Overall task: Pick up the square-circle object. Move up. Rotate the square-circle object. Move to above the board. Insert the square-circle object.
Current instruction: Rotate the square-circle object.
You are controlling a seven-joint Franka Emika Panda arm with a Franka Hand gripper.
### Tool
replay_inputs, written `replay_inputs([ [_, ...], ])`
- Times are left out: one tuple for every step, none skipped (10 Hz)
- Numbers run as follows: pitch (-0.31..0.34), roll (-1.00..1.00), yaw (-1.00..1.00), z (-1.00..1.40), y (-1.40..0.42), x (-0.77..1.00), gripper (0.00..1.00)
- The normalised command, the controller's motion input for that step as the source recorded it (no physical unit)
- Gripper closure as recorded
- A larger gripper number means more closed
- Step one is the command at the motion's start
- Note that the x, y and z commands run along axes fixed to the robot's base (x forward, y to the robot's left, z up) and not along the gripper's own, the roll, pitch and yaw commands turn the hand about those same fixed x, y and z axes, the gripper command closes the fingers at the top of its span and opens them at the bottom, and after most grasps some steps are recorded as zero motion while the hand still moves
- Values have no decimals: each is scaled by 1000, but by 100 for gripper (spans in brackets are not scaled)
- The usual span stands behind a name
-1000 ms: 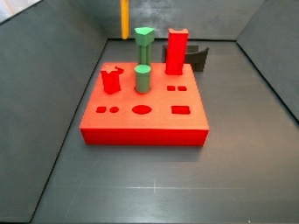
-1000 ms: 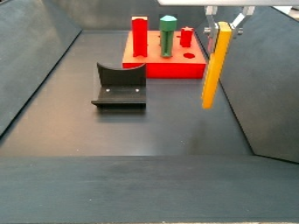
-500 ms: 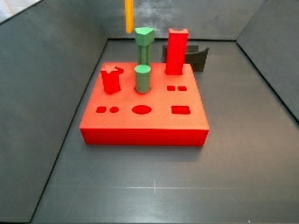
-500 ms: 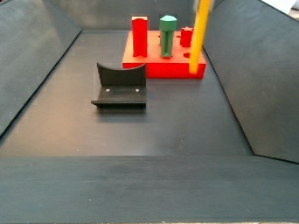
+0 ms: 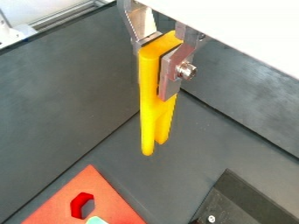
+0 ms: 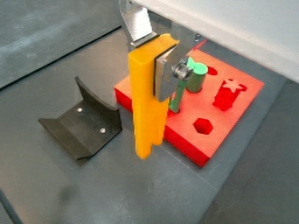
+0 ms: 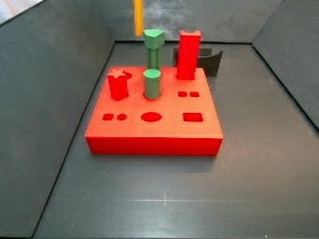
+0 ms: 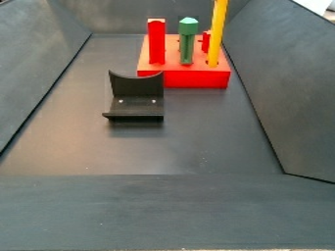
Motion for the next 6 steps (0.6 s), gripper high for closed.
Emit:
replay_inputs([
  [-14, -199, 191, -1000, 0, 0, 100],
  [-27, -198, 131, -1000, 1, 9, 100],
  [-32, -177, 87, -1000, 5, 17, 100],
  [-40, -147, 42, -1000, 5, 20, 100],
  [-45, -138, 28, -1000, 7, 21, 100],
  [-52, -127, 3, -1000, 11, 24, 100],
])
